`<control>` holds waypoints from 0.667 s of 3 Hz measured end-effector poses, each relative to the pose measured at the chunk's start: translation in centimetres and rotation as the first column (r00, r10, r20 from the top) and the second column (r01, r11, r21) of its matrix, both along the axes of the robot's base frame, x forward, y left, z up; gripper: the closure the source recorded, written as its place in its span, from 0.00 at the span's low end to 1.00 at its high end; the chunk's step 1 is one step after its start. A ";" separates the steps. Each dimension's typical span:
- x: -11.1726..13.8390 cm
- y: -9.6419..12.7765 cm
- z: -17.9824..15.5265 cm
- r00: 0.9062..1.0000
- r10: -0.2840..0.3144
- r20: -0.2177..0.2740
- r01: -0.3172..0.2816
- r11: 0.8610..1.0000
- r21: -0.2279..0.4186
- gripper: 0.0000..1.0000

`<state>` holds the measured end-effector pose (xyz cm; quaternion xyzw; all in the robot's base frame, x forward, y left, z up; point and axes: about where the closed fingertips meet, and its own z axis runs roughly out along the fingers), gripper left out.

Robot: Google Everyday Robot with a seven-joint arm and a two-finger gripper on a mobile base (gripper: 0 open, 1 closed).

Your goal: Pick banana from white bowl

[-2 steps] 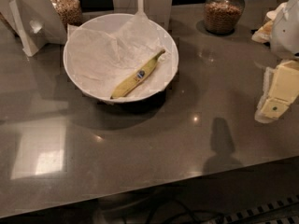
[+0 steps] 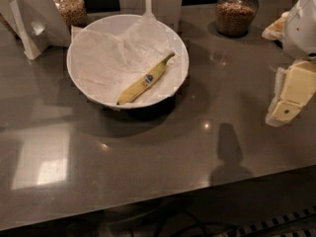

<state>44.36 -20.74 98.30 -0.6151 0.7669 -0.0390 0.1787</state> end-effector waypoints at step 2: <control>3.3 3.9 1.2 0.984 0.130 0.125 -0.148 0.977 0.150 0.00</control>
Offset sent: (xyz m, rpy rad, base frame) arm 0.0599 0.0708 0.0148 0.3253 -0.1734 0.2461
